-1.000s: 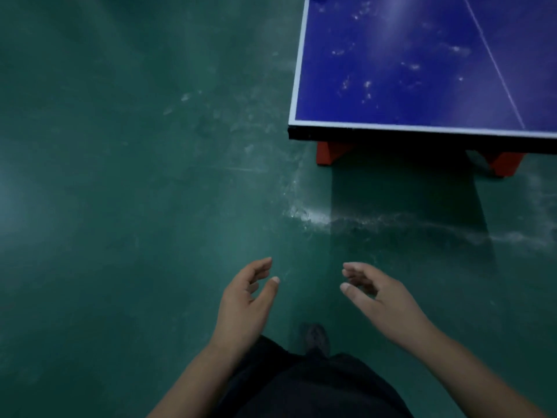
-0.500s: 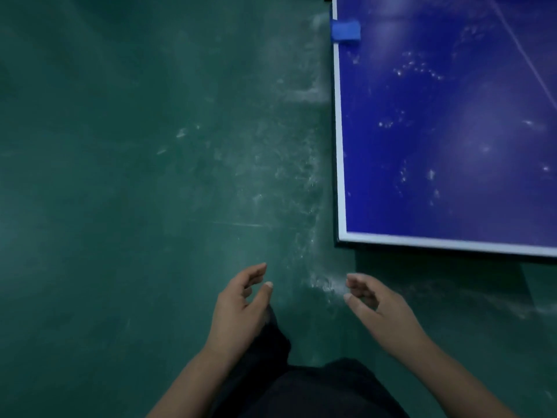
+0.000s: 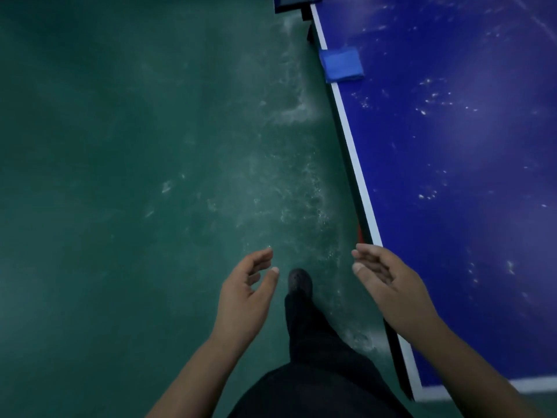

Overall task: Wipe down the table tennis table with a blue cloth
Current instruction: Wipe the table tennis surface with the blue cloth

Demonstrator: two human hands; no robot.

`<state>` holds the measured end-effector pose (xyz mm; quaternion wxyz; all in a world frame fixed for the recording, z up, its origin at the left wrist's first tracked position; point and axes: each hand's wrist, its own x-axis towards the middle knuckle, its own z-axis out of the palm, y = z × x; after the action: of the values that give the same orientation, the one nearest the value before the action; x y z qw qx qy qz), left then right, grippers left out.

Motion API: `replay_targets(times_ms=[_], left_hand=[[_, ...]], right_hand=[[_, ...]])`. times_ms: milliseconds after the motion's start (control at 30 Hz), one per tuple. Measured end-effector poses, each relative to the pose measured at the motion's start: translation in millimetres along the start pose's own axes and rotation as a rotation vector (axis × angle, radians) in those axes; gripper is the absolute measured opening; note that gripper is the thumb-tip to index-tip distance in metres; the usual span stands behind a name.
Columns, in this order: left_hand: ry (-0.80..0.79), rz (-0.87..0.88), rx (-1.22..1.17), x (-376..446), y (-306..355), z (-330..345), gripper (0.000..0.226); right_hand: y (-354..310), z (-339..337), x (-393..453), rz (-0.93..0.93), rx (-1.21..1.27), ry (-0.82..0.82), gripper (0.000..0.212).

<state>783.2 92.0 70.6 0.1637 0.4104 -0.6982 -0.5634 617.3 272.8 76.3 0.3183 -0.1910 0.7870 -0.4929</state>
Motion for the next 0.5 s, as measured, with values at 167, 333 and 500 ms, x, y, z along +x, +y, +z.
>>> replay_targets(times_ms=[167,333,500], left_hand=[[-0.026,0.021,0.05,122.8,50.9,-14.4,0.028],[-0.051,0.088,0.025,246.0,102.9,-17.9,0.028],[-0.114,0.066,-0.048,339.1,123.0,-5.5,0.027]], right_hand=[[-57.5,8.3,112.5,0.0,0.024,-0.046,0.033],[-113.0,4.2,212.0,-0.048,0.03,-0.005,0.033],[-138.4,5.6,293.6,-0.029,0.034,0.119,0.032]])
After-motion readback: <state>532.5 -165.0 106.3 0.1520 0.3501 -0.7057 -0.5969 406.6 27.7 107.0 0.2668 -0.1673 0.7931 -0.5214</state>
